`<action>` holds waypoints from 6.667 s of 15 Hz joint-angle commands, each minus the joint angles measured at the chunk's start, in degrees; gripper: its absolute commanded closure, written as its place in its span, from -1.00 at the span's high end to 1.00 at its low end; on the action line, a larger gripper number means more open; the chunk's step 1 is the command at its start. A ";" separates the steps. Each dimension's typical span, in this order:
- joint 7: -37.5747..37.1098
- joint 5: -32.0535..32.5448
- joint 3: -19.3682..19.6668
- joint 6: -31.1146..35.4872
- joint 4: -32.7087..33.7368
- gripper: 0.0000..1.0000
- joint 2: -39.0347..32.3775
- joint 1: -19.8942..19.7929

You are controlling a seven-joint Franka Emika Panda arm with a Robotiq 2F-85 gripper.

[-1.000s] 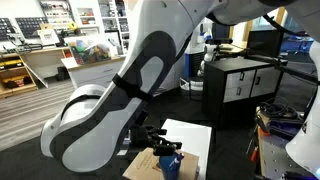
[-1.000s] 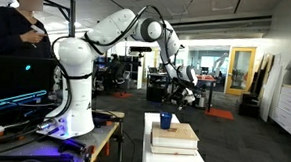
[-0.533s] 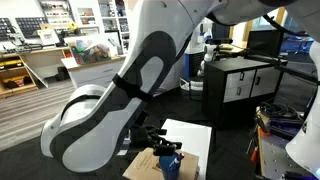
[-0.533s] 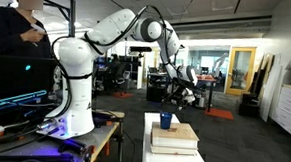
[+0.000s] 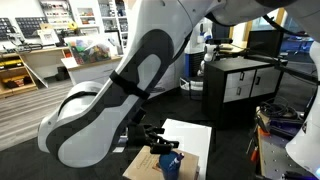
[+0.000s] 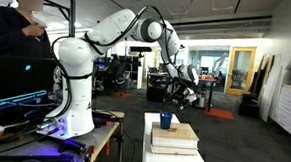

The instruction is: Remove the marker from the cup and put it on the book

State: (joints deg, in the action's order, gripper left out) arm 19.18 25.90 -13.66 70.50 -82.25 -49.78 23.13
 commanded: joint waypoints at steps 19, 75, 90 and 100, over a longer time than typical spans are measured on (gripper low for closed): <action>-5.02 -10.62 0.16 -7.62 4.53 1.00 -1.32 -1.19; -10.59 -10.29 -0.18 2.20 -4.37 -0.09 -1.74 -0.76; -10.17 -7.95 0.14 1.79 -0.53 1.00 -2.67 0.20; -10.18 -8.71 0.02 1.77 -0.65 0.61 -3.87 0.11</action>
State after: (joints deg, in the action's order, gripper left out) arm 8.87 17.12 -13.72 72.91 -83.90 -53.05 23.09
